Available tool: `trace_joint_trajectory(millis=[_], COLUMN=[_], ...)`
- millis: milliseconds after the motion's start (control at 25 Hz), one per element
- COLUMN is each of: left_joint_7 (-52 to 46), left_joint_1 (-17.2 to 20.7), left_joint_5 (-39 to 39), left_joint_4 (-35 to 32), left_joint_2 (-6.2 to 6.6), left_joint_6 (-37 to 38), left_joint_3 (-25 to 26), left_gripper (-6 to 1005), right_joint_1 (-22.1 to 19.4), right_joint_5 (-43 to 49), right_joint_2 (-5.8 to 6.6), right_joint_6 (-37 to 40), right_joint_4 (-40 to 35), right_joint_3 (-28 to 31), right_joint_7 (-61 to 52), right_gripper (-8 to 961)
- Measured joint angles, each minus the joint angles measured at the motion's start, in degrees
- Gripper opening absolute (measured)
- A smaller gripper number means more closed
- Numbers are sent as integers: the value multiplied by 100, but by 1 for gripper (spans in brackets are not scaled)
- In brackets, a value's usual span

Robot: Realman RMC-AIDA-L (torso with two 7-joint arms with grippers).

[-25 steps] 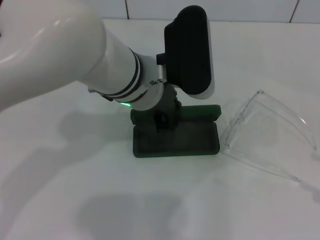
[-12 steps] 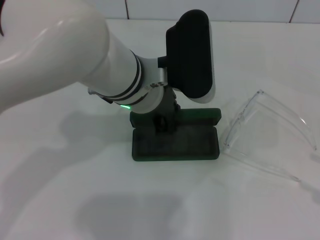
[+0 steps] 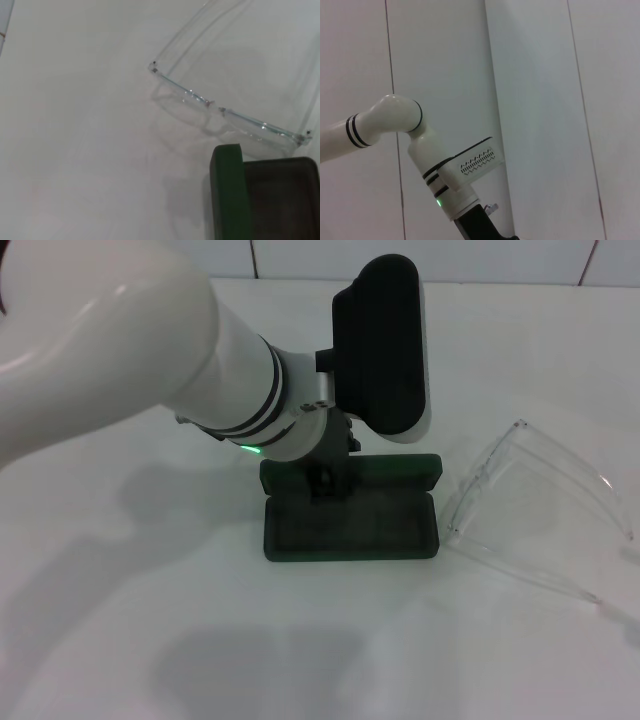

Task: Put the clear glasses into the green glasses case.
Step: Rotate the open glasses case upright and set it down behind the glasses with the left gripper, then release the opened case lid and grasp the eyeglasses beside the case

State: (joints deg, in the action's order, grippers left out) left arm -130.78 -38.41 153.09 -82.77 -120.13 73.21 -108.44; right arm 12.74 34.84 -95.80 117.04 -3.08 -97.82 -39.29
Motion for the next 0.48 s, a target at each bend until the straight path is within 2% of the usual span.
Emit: trace_joint_trajectory(millis=[480], left_joint_7=[-93], left_joint_1=[14], left_joint_5=[19], left_joint_4=[-392], left_joint_2=[3], left_joint_6=[168], left_joint_3=[-14], left_gripper=[303], right_joint_1=[-24], right_joint_5=[-25], right_joint_2=[2], right_joint_6=[28], right_joint_4=[0], right_joint_3=[0], right_joint_7=[6], right_gripper=[706])
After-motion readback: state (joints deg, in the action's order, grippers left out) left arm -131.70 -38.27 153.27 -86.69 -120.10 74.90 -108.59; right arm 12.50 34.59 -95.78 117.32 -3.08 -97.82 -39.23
